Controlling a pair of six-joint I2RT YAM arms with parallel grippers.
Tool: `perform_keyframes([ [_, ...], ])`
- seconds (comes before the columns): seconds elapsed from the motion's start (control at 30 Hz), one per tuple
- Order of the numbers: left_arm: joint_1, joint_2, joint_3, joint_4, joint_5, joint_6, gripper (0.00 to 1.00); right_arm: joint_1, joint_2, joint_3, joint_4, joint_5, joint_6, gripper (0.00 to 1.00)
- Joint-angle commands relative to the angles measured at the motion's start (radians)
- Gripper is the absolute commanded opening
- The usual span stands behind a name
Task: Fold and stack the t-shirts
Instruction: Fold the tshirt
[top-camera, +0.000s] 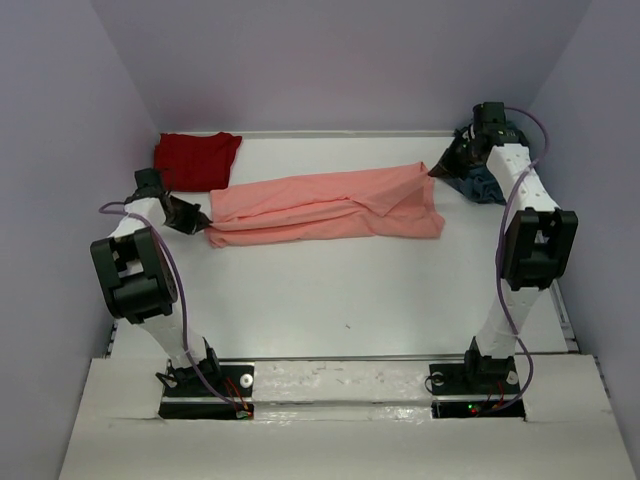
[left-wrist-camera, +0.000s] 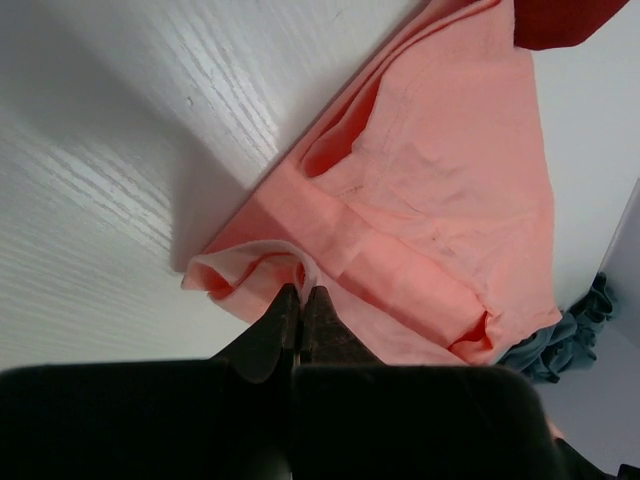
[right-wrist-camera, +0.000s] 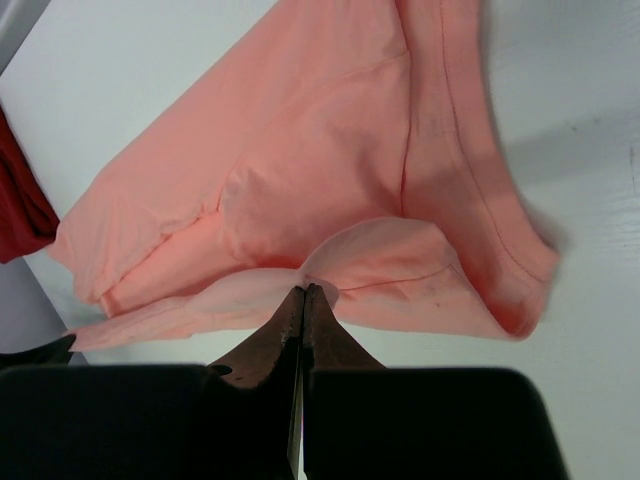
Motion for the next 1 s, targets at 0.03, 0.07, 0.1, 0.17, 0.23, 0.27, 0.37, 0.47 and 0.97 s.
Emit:
perform_keyframes([
  [0.03,-0.017,0.014,0.063,-0.014,0.000,0.015,0.00,-0.008,0.013,0.038,0.050,0.000,-0.020,0.00],
  [0.07,-0.019,0.016,0.068,-0.016,-0.001,0.015,0.00,-0.008,0.015,0.035,0.052,0.002,-0.020,0.00],
  [0.1,-0.022,0.019,0.077,-0.018,-0.006,0.015,0.00,-0.008,0.016,0.035,0.055,0.003,-0.020,0.00],
  [0.17,-0.024,0.024,0.083,-0.024,-0.009,0.017,0.00,-0.008,0.022,0.035,0.058,0.007,-0.022,0.00],
  [0.23,-0.025,0.025,0.093,-0.028,-0.014,0.016,0.00,-0.008,0.029,0.038,0.062,0.008,-0.023,0.00],
  [0.27,-0.025,0.027,0.096,-0.030,-0.015,0.017,0.00,-0.008,0.036,0.045,0.062,0.010,-0.026,0.00],
  [0.37,-0.025,0.037,0.113,-0.038,-0.021,0.017,0.00,-0.008,0.055,0.065,0.061,0.022,-0.029,0.00],
  [0.47,-0.025,0.050,0.126,-0.045,-0.023,0.020,0.00,-0.008,0.070,0.082,0.061,0.025,-0.032,0.00],
  [0.97,-0.025,0.109,0.208,-0.073,-0.040,0.033,0.00,-0.017,0.159,0.210,0.035,0.059,-0.045,0.00],
])
